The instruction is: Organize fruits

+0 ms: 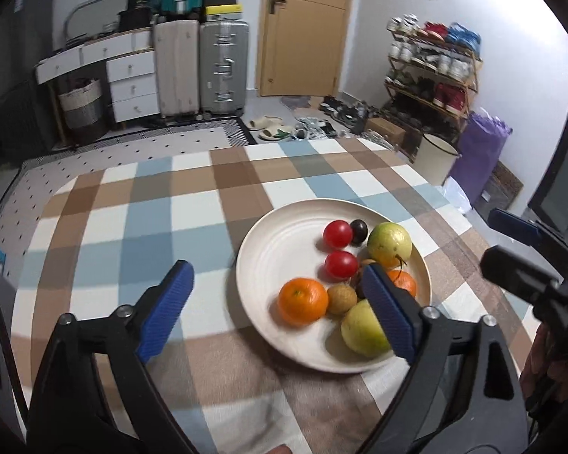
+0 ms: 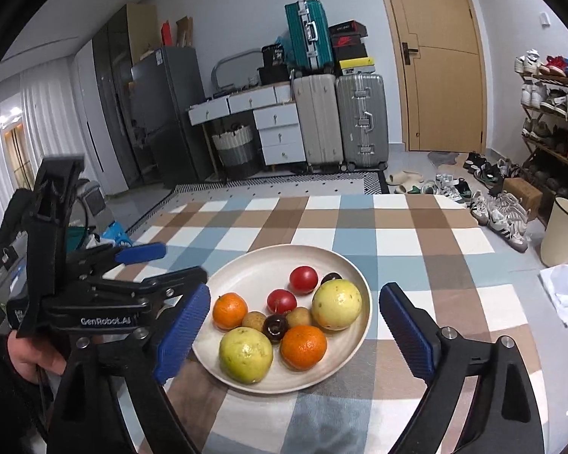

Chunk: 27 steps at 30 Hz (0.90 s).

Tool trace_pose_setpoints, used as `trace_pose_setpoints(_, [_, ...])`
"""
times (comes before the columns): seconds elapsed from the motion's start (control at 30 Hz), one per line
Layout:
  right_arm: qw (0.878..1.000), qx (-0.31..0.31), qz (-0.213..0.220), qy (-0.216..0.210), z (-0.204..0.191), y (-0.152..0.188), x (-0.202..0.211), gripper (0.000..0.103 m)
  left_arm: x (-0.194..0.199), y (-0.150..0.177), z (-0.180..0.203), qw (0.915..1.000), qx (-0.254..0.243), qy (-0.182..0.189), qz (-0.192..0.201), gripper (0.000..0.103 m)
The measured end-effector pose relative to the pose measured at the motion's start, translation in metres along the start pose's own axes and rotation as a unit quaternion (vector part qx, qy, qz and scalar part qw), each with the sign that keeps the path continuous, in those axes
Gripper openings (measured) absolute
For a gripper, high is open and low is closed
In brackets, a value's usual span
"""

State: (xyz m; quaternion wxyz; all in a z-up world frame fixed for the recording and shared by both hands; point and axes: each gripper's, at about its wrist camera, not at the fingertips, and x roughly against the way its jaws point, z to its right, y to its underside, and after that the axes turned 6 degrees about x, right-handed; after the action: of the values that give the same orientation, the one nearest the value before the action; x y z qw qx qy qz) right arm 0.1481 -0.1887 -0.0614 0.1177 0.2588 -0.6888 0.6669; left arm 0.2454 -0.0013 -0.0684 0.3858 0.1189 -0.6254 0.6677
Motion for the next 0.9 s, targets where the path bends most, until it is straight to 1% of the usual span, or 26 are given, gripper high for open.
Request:
trace_pose_setpoints(0.03, [1.000, -0.003, 0.003, -0.003, 0.000, 0.001, 0.005, 0.094, 0.006, 0.003, -0.002, 0.9999, 0.006, -0.010, 0.005, 0.100])
trace_pose_setpoints(0.07, [1.000, -0.003, 0.003, -0.002, -0.002, 0.002, 0.009, 0.096, 0.014, 0.007, -0.004, 0.9996, 0.013, -0.022, 0.016, 0.102])
trace_pose_setpoints(0.1, [1.000, -0.001, 0.003, 0.001, -0.003, 0.003, 0.011, 0.099, 0.021, 0.011, -0.004, 0.9993, 0.015, -0.027, 0.023, 0.102])
trace_pose_setpoints(0.17, [1.000, 0.008, 0.007, 0.009, -0.007, 0.007, 0.018, 0.099, 0.032, 0.019, -0.005, 0.9987, 0.014, -0.036, 0.032, 0.102])
trace_pose_setpoints(0.27, [1.000, 0.018, 0.015, 0.017, -0.013, 0.013, 0.029, 0.100, 0.048, 0.031, -0.005, 0.9965, 0.016, -0.069, 0.045, 0.102])
trace_pose_setpoints(0.37, [0.999, 0.024, 0.024, 0.022, -0.018, 0.020, 0.040, 0.102, 0.065, 0.045, -0.006, 0.9932, 0.021, -0.095, 0.063, 0.102])
trace_pose_setpoints(0.5, [0.999, 0.033, 0.033, 0.026, -0.024, 0.032, 0.051, 0.102, 0.082, 0.063, -0.008, 0.9887, 0.028, -0.120, 0.084, 0.102])
trace_pose_setpoints(0.63, [0.998, 0.031, 0.045, 0.024, -0.026, 0.042, 0.059, 0.102, 0.093, 0.082, -0.011, 0.9848, 0.045, -0.133, 0.102, 0.102])
trace_pose_setpoints(0.73, [0.997, 0.031, 0.064, 0.034, -0.026, 0.050, 0.065, 0.102, 0.099, 0.098, -0.015, 0.9832, 0.060, -0.132, 0.111, 0.102])
trace_pose_setpoints(0.9, [0.995, 0.042, 0.077, 0.055, -0.025, 0.064, 0.069, 0.102, 0.111, 0.118, -0.016, 0.9790, 0.063, -0.139, 0.136, 0.102])
